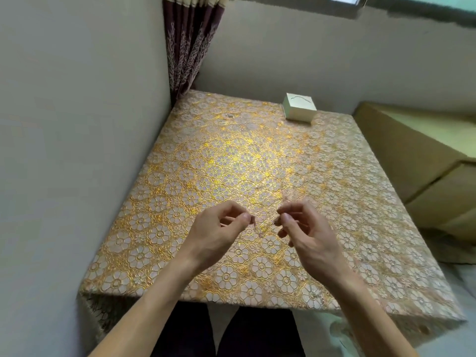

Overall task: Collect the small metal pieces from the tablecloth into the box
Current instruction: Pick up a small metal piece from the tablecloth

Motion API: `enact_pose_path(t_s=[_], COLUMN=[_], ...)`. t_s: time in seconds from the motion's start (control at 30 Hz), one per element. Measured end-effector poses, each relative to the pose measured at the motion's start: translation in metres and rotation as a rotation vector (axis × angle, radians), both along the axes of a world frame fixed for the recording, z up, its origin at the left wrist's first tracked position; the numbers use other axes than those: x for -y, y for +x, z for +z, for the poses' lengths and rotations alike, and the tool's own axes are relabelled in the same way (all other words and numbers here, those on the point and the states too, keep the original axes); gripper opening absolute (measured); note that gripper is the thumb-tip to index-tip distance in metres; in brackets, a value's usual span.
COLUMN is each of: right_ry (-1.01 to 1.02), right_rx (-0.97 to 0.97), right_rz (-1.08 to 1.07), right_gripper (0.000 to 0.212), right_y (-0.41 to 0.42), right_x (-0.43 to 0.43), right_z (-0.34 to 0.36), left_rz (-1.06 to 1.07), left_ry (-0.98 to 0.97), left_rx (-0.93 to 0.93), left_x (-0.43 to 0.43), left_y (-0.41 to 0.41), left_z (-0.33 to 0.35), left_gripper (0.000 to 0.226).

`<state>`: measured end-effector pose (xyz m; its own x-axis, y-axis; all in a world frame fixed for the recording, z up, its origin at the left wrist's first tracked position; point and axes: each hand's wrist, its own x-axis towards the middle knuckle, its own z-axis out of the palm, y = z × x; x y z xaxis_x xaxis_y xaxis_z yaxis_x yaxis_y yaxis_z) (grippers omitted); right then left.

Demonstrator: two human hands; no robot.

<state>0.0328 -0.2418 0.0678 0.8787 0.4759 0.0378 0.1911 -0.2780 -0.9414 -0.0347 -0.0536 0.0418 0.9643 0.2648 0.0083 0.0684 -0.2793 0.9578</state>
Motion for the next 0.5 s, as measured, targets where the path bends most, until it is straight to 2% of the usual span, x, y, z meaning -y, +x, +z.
enact_pose_path(t_s=[0.17,0.33,0.5], right_ry=[-0.014,0.004,0.112], right_rx=[0.001,-0.009,-0.146], right_rz=[-0.025,-0.052,-0.146], right_gripper=[0.009,0.01,0.011], right_y=[-0.004,-0.008,-0.012], right_x=[0.006,0.009,0.016], right_z=[0.002,0.002,-0.004], left_rz=[0.019,0.034,0.083], left_ry=[-0.206,-0.227,-0.162], left_rx=[0.002,-0.022,-0.065], left_x=[0.003,0.002,-0.005], left_y=[-0.004,-0.006,-0.01], left_z=[0.011,0.013,0.003], left_gripper=[0.018,0.017,0.016])
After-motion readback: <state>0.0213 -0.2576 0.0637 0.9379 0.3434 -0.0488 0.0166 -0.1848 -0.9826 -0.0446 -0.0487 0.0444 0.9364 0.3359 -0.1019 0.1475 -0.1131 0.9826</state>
